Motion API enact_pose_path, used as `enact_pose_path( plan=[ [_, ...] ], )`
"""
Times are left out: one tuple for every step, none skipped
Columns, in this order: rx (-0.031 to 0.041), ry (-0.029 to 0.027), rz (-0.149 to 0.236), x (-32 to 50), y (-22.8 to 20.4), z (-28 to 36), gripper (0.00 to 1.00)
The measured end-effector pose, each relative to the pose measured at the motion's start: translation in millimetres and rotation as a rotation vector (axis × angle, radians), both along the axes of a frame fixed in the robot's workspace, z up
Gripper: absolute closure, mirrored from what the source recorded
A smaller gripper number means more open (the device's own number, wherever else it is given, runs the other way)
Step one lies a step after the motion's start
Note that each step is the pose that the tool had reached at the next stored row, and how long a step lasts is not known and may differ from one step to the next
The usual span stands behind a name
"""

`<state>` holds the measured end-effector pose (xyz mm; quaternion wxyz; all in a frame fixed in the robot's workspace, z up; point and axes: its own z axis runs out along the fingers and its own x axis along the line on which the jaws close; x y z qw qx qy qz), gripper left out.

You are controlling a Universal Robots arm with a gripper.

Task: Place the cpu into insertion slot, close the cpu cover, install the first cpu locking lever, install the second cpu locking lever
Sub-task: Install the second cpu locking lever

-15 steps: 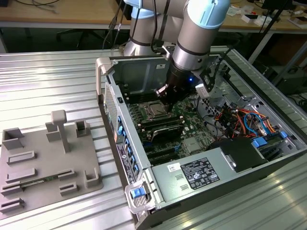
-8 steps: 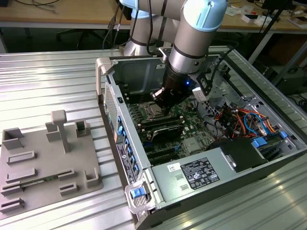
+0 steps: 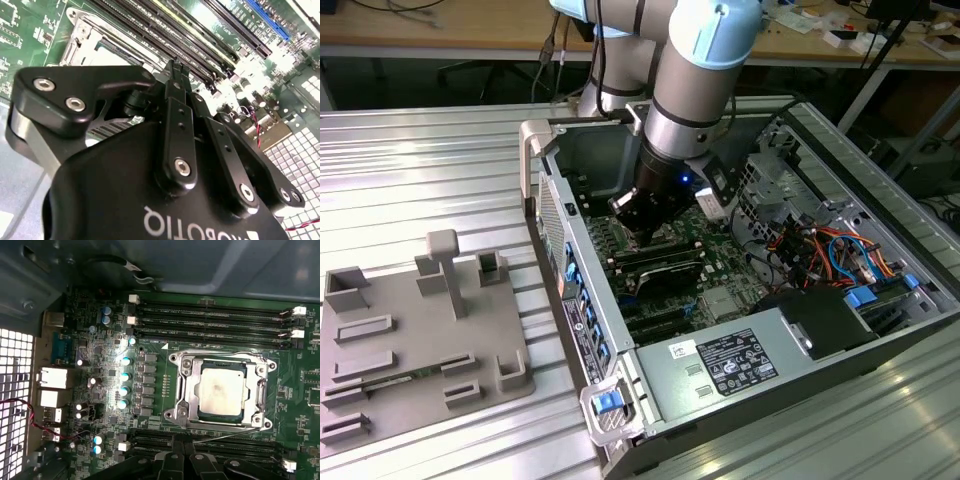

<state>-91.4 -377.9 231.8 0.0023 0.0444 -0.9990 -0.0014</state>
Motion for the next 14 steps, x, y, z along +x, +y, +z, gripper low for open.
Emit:
enact_pose_path(
  plan=[
    [0.0000, 0.0003, 0.000, 1.8, 0.0, 0.0, 0.89],
    [-0.0001, 0.0005, 0.000, 3.6, 0.0, 0.0, 0.89],
    [-0.0001, 0.0010, -0.001, 5.8, 0.0, 0.0, 0.89],
    [-0.0001, 0.0011, -0.001, 8.4, 0.2, 0.0, 0.89],
    [-0.0003, 0.0013, -0.001, 9.1, 0.4, 0.0, 0.89],
    [-0.0009, 0.0014, -0.001, 10.1, 0.8, 0.3, 0.89],
    [-0.0008, 0.0013, -0.001, 11.0, 0.9, 0.3, 0.89],
    [-0.0008, 0.0013, -0.001, 12.2, 0.9, 0.3, 0.89],
    [-0.0009, 0.0014, -0.001, 14.7, 1.0, 0.3, 0.89],
    [-0.0009, 0.0014, -0.001, 16.7, 1.0, 0.3, 0.89],
    [-0.0009, 0.0013, -0.001, 18.7, 1.1, 0.3, 0.89],
    [-0.0008, 0.0012, -0.001, 20.9, 1.1, 0.2, 0.89],
    [-0.0009, 0.0012, -0.001, 22.3, 1.1, 0.2, 0.89],
    [-0.0014, 0.0013, -0.001, 25.0, 1.2, 0.3, 0.89]
  ],
)
